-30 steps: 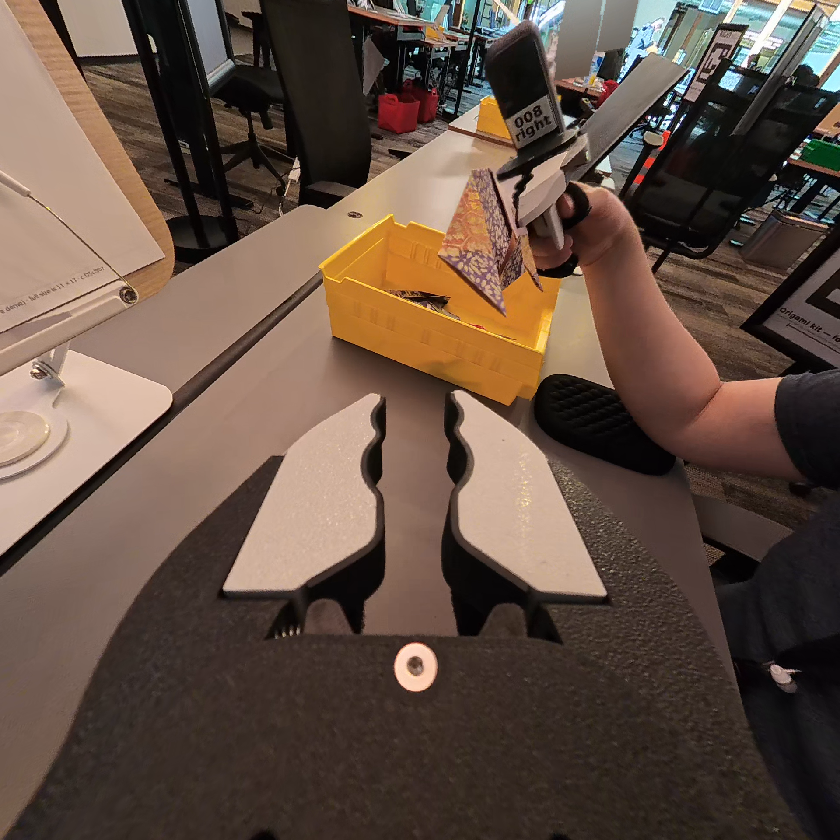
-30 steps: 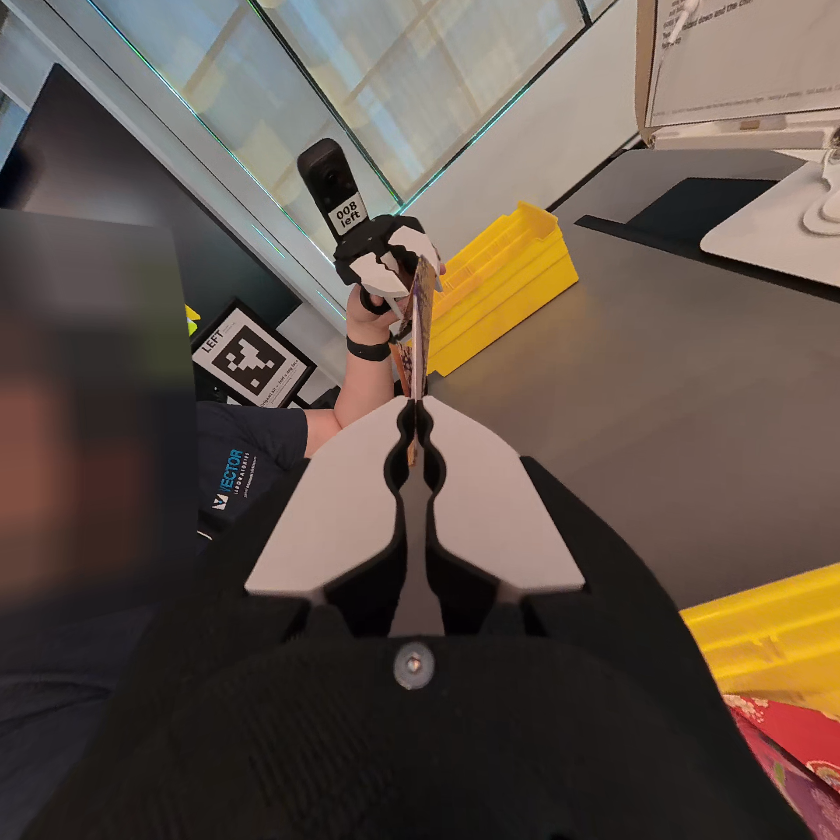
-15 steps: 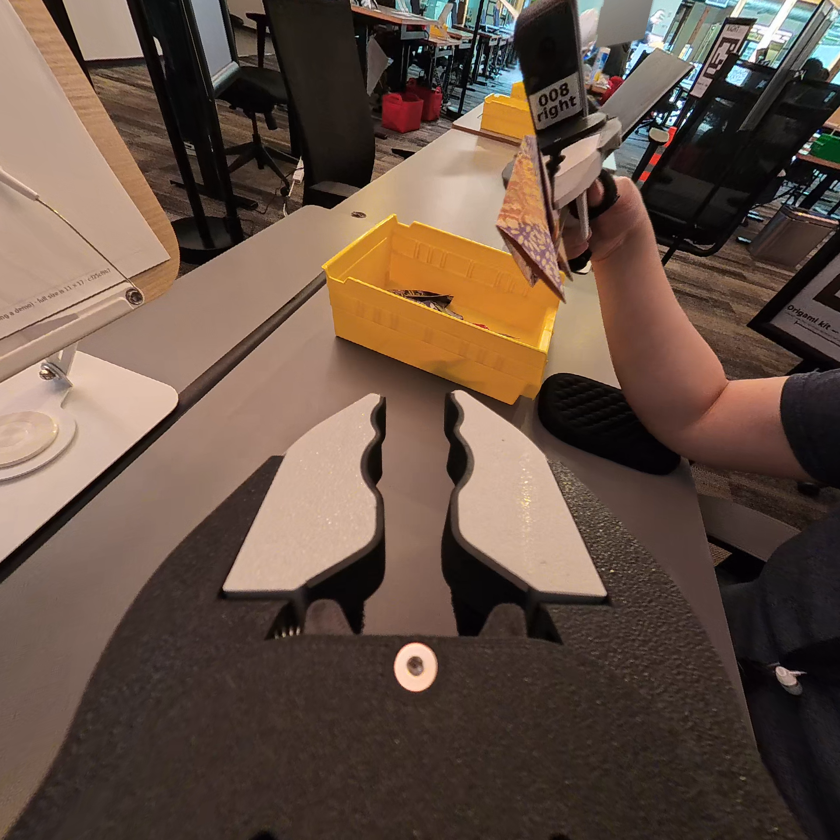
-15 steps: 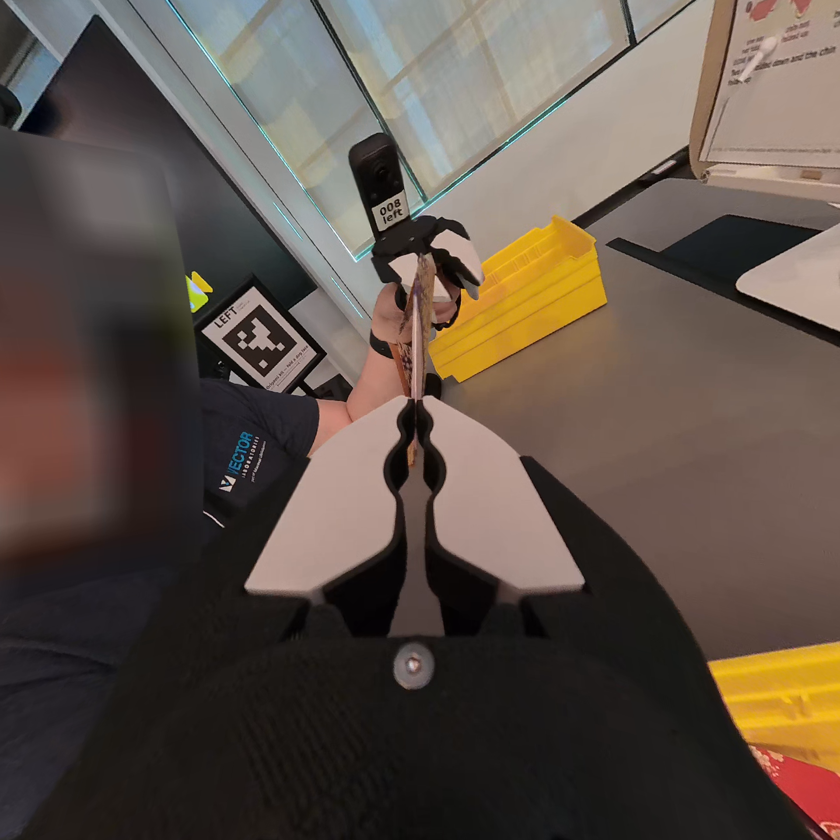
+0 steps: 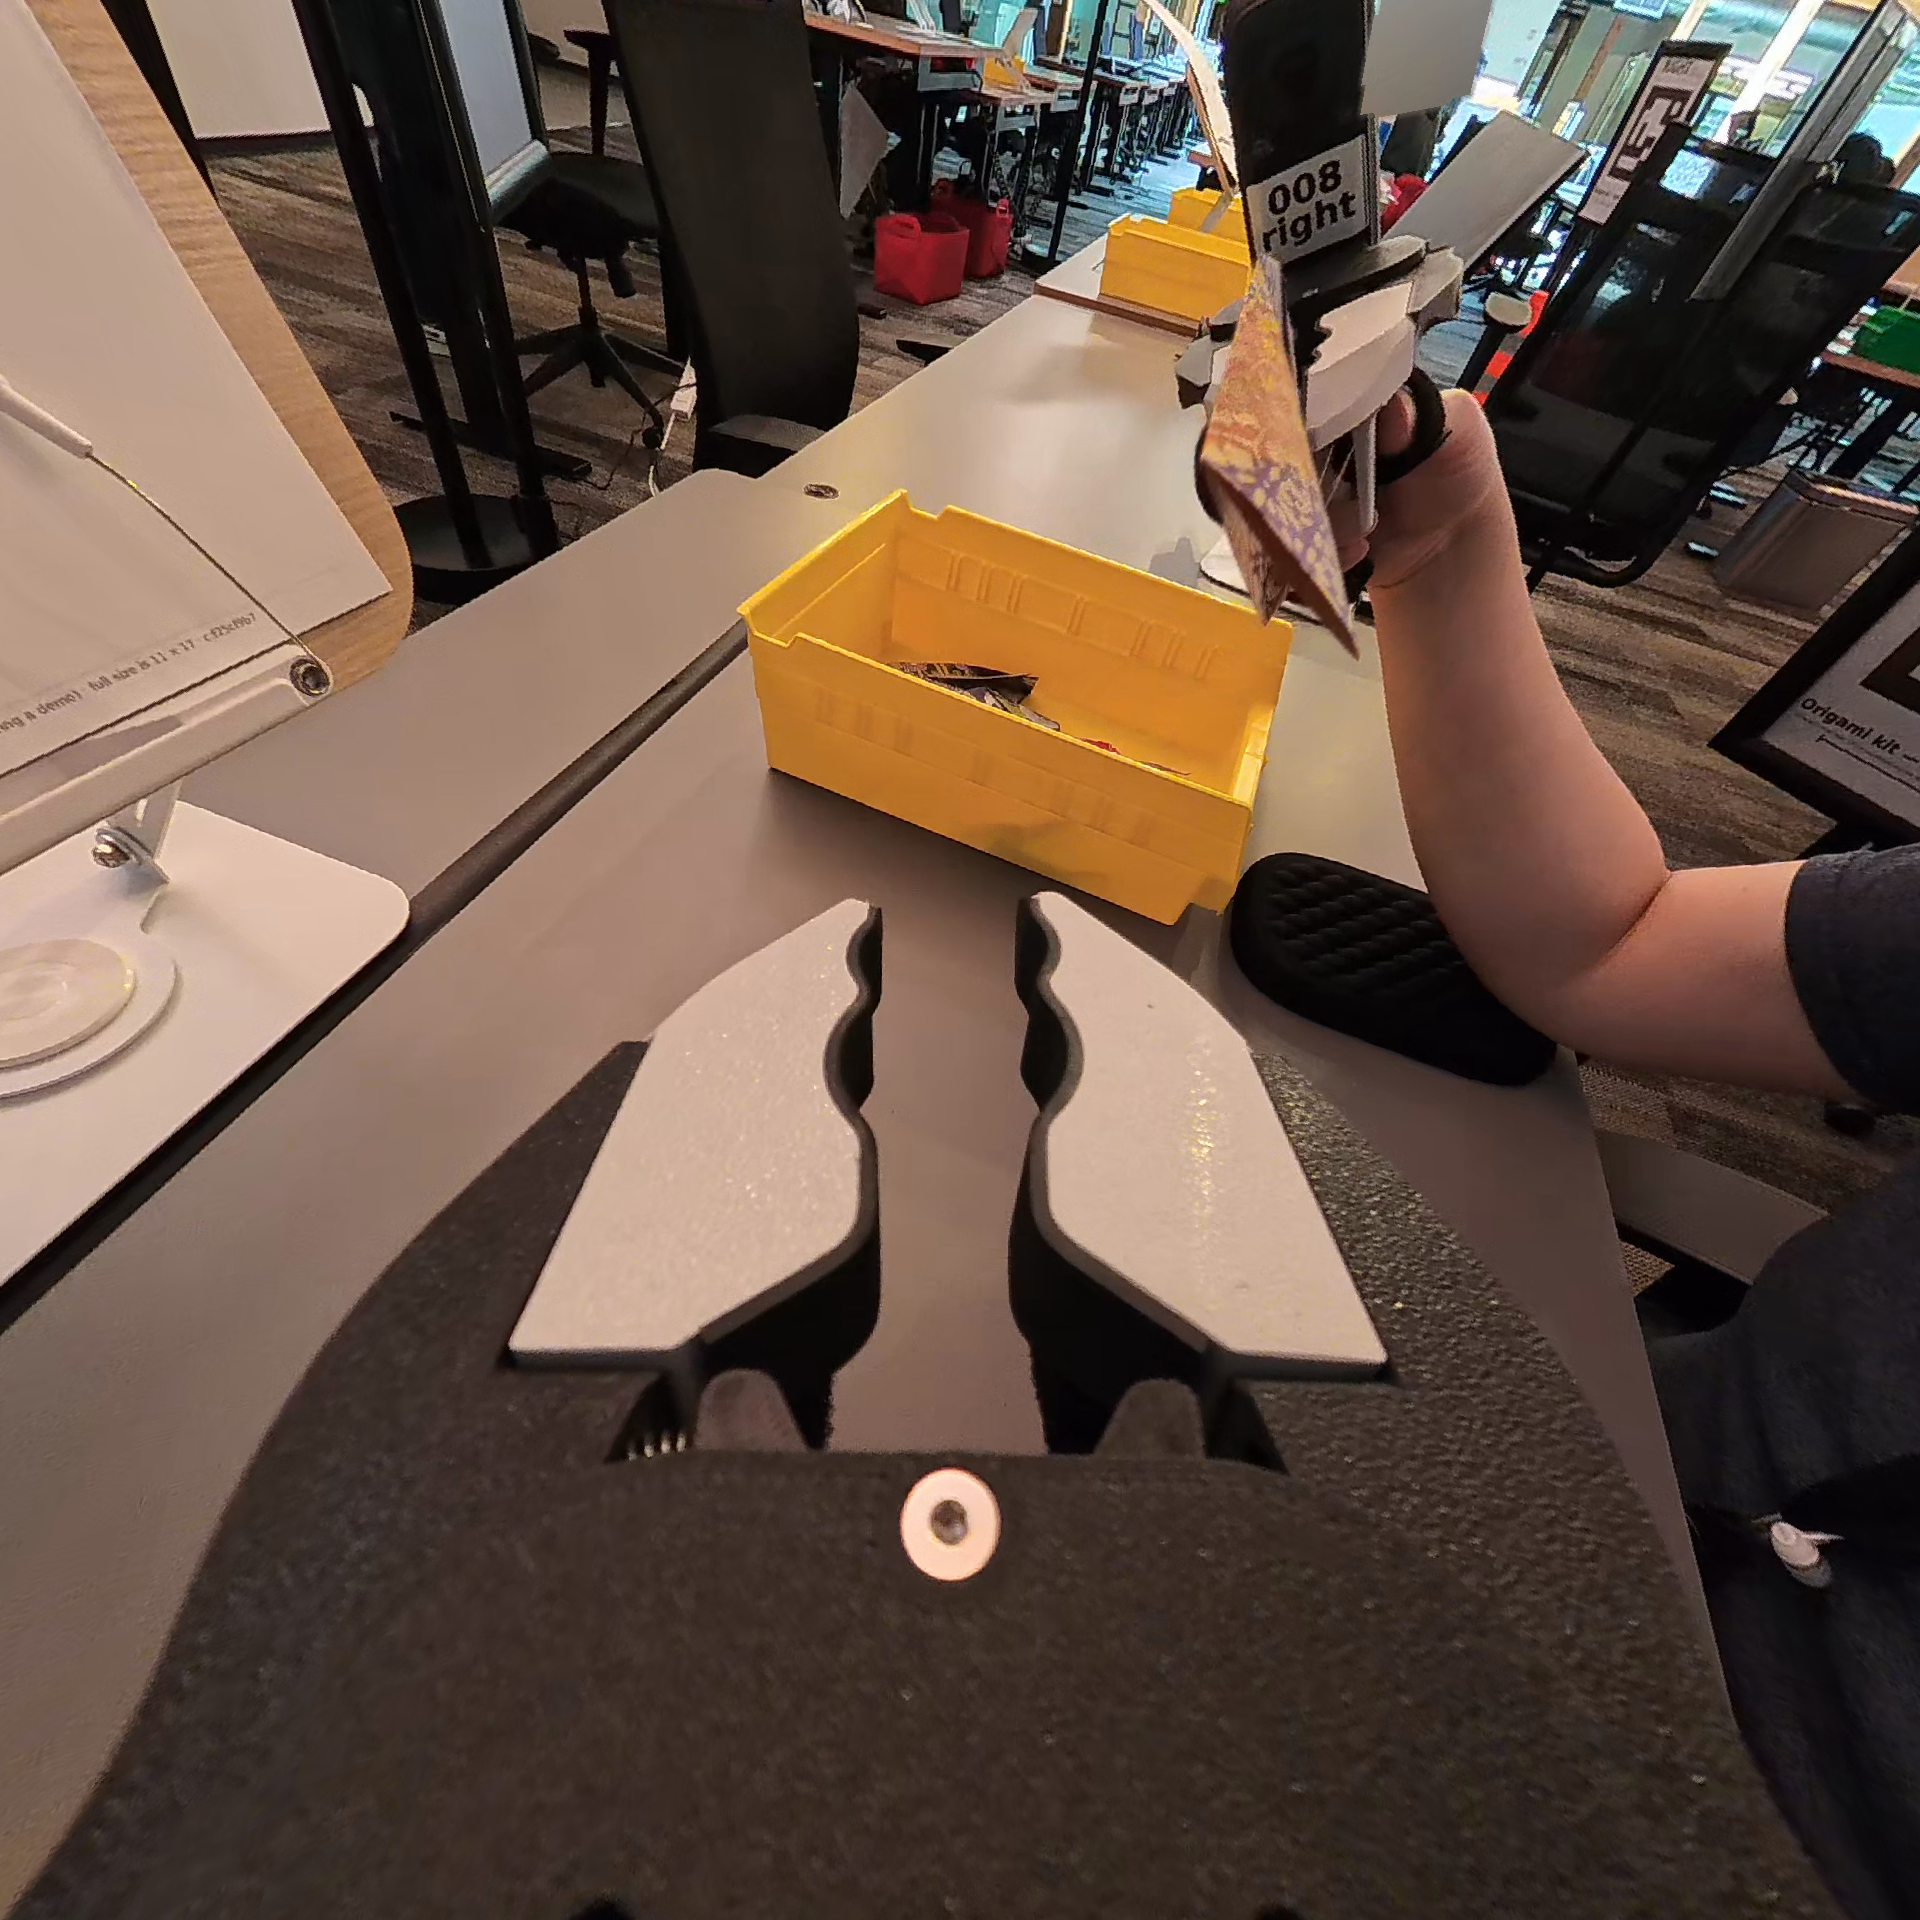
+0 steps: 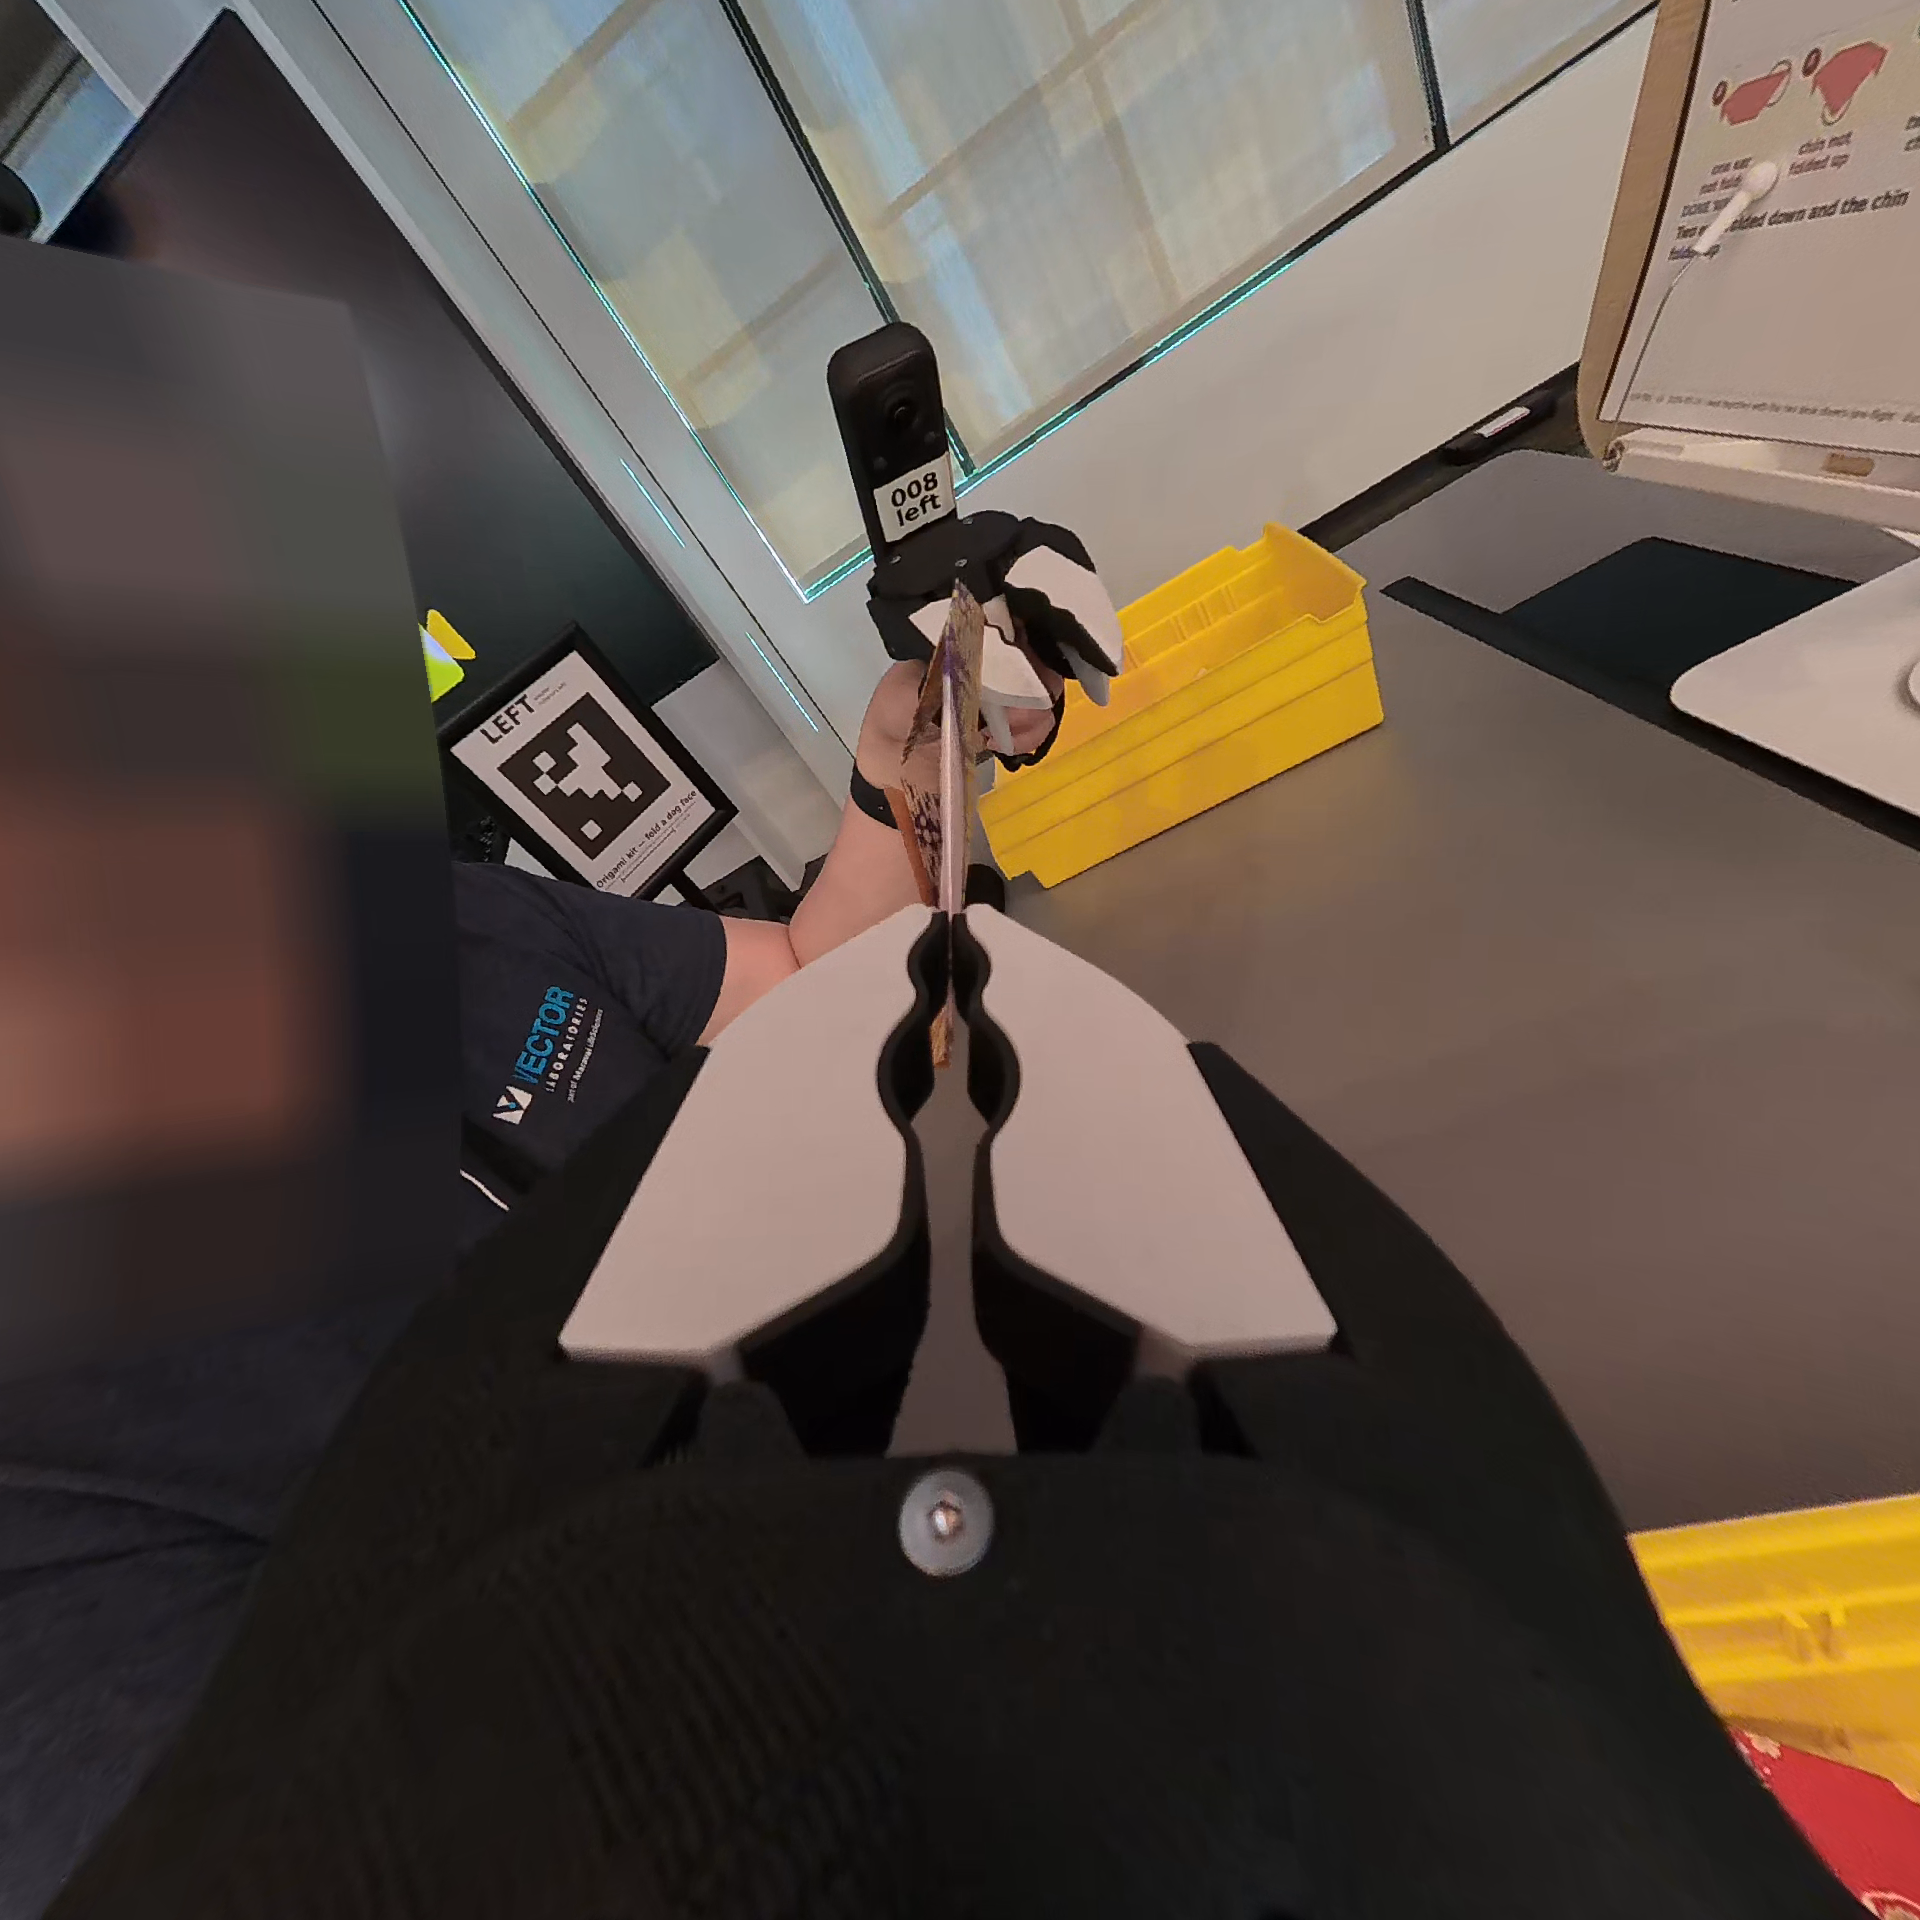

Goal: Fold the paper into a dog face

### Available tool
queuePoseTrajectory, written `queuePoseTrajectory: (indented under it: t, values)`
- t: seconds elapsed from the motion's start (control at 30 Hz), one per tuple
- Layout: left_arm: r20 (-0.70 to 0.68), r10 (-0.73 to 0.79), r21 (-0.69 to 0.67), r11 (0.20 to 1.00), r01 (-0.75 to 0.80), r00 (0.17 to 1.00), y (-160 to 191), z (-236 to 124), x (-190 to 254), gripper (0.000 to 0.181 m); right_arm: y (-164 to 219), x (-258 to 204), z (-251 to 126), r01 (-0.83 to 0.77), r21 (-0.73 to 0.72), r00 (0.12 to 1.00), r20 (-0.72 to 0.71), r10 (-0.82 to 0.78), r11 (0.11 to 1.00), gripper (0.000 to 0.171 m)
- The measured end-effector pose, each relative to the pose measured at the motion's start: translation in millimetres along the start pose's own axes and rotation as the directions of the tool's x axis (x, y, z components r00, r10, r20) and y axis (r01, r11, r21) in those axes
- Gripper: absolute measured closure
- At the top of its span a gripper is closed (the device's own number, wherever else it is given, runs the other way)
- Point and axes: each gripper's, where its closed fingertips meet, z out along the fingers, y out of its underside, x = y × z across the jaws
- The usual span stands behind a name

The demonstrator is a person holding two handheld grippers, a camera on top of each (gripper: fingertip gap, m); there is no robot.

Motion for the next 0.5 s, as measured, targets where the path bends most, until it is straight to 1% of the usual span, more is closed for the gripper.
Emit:
queuePoseTrajectory:
  t: [0.5]
  values:
    - [0.001,-0.003,-0.003,1.0,0.003,1.0,0.9,0.4,-0.6,0.157,0.0,-0.4,-0.7,0.001,-0.001,1.0,-0.003,-0.001,1.0,0.17]
